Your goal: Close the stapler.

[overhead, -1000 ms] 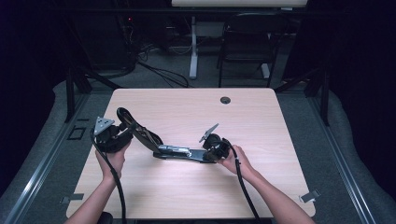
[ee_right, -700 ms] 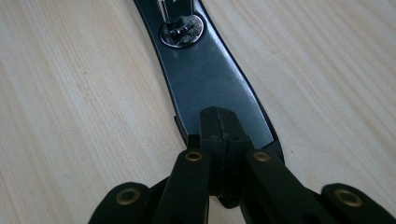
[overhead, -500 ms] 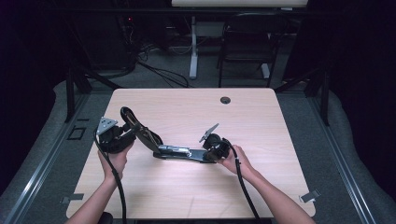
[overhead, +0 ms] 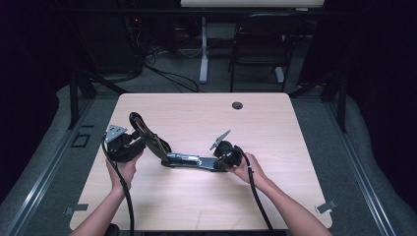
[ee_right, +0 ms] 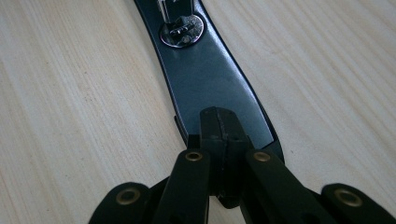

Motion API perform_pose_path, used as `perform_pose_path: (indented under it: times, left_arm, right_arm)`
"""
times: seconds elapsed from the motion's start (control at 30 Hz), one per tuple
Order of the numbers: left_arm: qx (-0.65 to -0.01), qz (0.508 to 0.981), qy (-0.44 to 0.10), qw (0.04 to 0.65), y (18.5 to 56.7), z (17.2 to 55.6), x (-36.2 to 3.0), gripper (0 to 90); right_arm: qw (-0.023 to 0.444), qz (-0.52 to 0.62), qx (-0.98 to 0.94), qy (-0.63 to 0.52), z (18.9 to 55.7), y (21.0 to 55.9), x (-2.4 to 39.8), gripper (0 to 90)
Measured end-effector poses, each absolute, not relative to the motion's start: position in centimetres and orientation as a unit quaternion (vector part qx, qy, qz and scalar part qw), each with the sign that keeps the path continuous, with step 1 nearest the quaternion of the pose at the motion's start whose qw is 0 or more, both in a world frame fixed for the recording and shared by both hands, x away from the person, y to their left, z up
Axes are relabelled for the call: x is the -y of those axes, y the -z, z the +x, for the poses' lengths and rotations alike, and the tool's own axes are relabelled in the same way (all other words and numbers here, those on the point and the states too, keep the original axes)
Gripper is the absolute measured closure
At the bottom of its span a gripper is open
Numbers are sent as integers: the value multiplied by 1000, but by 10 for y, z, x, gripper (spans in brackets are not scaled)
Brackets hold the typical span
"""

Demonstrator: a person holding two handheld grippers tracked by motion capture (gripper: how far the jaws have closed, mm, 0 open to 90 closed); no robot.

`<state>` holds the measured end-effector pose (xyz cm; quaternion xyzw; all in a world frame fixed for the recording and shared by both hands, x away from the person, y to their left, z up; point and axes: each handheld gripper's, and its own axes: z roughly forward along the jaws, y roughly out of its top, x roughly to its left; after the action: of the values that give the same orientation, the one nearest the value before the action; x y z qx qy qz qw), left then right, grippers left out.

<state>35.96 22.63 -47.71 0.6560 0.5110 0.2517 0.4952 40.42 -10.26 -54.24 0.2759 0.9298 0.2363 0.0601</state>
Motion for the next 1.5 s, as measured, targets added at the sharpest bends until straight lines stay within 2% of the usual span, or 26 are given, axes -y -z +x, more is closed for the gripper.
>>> perform_pose_path:
  times: [0.33, 1.2, 1.5]
  left_arm:
    - [-491, 674, -277, 477, 470, 357, -205, 635]
    - [-483, 684, -257, 482, 471, 357, -191, 595]
    - [-472, 692, -273, 473, 471, 356, -179, 582]
  right_arm:
    - [58, 276, -930, -238, 405, 543, 103, 900]
    - [55, 273, -930, -240, 406, 543, 104, 900]
    - [55, 274, -929, -241, 406, 543, 104, 900]
